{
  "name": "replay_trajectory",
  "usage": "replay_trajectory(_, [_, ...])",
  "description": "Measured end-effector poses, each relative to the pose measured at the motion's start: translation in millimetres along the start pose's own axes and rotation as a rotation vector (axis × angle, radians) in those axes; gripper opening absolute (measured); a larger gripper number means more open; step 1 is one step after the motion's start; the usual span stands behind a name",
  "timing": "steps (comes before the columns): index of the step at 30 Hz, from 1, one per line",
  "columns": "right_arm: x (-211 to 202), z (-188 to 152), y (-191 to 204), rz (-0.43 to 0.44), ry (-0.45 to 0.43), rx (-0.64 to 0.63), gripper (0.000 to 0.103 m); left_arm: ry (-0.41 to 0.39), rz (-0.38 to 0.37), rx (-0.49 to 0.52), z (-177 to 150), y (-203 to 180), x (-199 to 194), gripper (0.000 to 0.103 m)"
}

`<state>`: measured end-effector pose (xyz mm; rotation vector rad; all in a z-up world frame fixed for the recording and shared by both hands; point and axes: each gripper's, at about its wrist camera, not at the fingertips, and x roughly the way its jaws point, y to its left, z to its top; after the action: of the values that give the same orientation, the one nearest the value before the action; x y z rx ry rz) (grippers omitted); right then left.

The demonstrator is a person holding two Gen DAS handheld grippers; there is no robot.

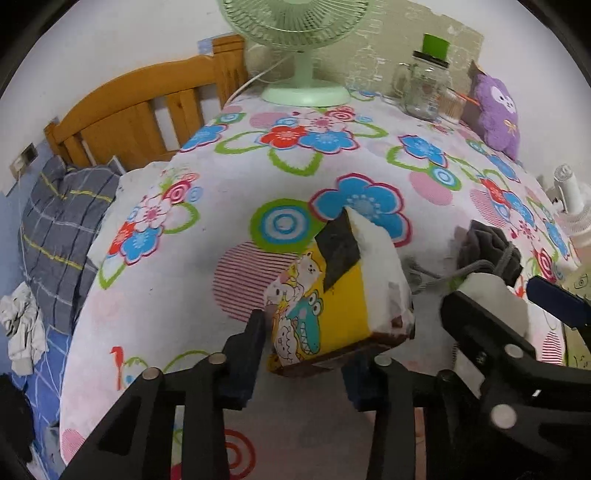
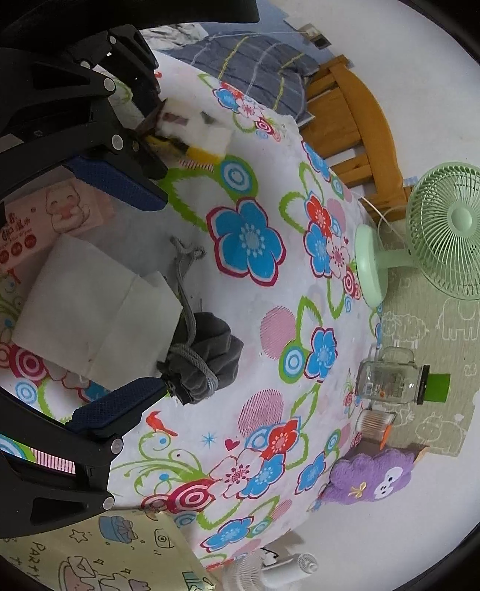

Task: Organize soft objects
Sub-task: 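Grasp the yellow-wrapped tissue pack with the left tool while the right tool grasps the grey glove, then lift the tissue pack and grey glove and carry both toward the fabric box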

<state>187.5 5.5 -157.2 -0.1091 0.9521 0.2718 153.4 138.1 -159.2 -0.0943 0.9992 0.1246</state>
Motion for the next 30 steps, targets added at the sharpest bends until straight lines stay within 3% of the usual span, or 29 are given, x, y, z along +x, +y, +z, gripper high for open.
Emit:
replay_trajectory(3, [-0.7,1.1,-4.1,-0.005,-0.008,0.004,0.094,0.005,-0.026,0.013,2.1,-7.1,0.4,0.025])
replay_trajectory(22, [14.4,19.6,-37.8,-0.039,-0.026,0.088,0.093,-0.007,-0.061,0.081,27.9,-47.7,11.6,0.024])
replay_trajectory(30, [32.0,24.2,-43.9,-0.042,-0.009,0.089,0.078,-0.011,-0.041,0.098,29.2,-55.5,17.5,0.024])
